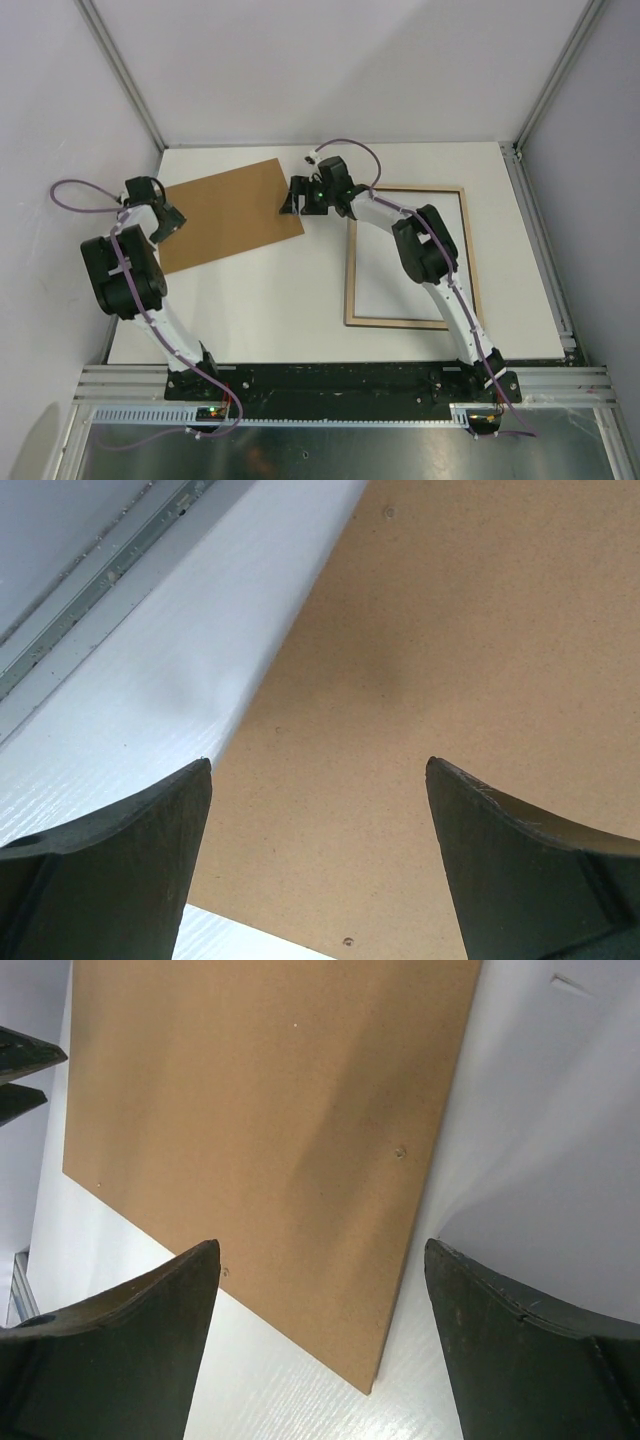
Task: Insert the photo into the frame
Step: Move the backboard to the center of the board.
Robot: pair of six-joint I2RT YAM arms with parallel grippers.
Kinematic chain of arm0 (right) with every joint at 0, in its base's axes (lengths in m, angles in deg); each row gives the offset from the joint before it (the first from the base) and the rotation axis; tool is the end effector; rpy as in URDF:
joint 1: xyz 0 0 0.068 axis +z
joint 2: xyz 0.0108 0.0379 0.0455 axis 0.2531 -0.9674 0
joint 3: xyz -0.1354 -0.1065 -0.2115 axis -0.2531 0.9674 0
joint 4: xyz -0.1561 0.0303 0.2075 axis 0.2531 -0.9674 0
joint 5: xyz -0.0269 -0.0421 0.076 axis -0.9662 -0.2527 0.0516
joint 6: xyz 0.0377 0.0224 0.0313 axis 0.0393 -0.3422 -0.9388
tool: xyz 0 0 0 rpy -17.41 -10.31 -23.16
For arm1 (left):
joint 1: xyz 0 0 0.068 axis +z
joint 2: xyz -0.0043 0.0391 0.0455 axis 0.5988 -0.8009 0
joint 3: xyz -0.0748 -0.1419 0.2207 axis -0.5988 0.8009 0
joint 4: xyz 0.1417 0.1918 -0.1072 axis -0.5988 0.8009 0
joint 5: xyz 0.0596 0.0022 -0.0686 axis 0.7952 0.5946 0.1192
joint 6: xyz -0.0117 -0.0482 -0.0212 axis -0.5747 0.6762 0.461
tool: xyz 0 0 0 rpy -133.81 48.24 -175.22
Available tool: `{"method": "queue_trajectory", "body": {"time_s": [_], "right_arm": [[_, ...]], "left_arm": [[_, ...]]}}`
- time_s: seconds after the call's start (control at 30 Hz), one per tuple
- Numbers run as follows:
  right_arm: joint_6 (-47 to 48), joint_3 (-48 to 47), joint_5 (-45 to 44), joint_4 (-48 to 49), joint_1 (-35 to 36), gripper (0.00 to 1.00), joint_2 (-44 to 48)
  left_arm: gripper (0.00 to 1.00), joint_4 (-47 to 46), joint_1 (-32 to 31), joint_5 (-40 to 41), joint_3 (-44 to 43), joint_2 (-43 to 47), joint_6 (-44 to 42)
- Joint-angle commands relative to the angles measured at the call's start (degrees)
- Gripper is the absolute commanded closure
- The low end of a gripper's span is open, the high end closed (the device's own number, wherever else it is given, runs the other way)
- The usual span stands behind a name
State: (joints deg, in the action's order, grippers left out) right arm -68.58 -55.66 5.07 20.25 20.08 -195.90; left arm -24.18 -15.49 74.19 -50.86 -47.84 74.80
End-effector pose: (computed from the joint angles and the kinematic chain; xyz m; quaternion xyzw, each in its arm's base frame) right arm 0.4532 0.3327 0.1481 -0.1488 0.8511 0.4068 0.2967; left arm 0.3524 0.1450 0.1838 -0.4041 0.8615 0.0885 0.2944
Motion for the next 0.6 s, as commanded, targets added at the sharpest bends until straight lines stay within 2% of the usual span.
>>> {"method": "queue_trajectory", "body": {"time_s": [0.0, 0.2, 0.57], "right_arm": [[0.5, -3.6, 1.9, -2.0, 0.4, 0.12, -2.1], [0.5, -5.7, 2.3, -4.0, 0.4, 0.12, -3.6], [-0.8, -9.1, 4.2, -7.7, 1.8, 0.12, -6.2]], "left_arm": [[0.08, -0.5, 0.8, 1.2, 0.3, -1.0, -2.1], [0.08, 0.4, 1.0, -0.7, -0.3, -3.0, -3.1], [0.18, 1.2, -0.2, -11.1, 0.3, -5.2, -2.1]]}}
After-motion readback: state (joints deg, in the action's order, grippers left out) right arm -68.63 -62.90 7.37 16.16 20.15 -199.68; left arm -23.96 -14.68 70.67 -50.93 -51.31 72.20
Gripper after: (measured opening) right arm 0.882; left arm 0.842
